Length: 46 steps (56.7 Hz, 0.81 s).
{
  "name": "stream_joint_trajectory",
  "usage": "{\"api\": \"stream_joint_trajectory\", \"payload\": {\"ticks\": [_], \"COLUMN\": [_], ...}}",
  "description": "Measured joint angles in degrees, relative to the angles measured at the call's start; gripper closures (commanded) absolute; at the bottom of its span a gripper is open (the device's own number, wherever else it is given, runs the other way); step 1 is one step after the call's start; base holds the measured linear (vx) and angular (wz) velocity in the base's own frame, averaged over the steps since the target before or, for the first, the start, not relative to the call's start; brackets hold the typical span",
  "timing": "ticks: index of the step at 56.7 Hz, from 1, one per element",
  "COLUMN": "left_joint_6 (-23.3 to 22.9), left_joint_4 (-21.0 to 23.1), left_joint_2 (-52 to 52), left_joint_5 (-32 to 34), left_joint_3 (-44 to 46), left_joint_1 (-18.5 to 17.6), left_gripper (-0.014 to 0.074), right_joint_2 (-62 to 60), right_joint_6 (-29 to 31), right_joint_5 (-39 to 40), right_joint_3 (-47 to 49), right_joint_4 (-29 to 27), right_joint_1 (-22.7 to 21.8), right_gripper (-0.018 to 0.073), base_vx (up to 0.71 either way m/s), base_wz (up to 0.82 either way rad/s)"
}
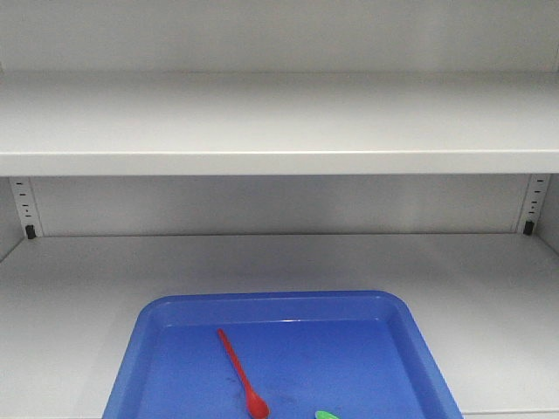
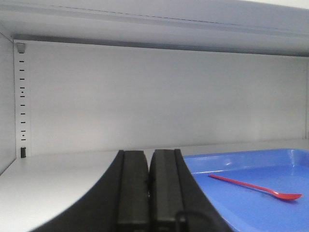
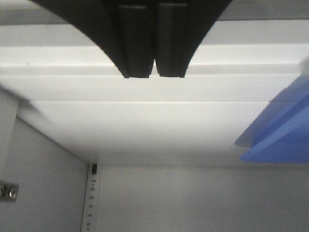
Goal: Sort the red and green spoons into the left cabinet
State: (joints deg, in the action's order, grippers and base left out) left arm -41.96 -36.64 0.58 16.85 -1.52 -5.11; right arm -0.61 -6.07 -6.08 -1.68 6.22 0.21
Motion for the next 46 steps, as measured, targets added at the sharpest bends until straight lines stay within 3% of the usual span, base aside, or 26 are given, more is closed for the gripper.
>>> {"api": "stream_joint_trajectory", "payload": {"ticks": [14, 46], "left_joint_6": [0.0, 0.0], "left_joint_4": [0.0, 0.0], "left_joint_2": [0.0, 0.0], "left_joint_5": [-0.1, -0.1], "left_joint_3": [0.0, 0.0], "left_joint_1": [0.0, 0.0], "left_gripper": [0.0600, 0.0600], "right_joint_2": [0.0, 0.0], "right_joint_6": [-2.3, -2.5], "right_joint_5": [-4.9, -5.2], "right_joint_3": [0.0, 0.0], "right_joint_4": [0.4, 0.5], "right_joint_1": [0.0, 0.0], "right_gripper": [0.0568, 0.0568], "base_vx": [0.00, 0.00], "base_wz": [0.00, 0.00]}}
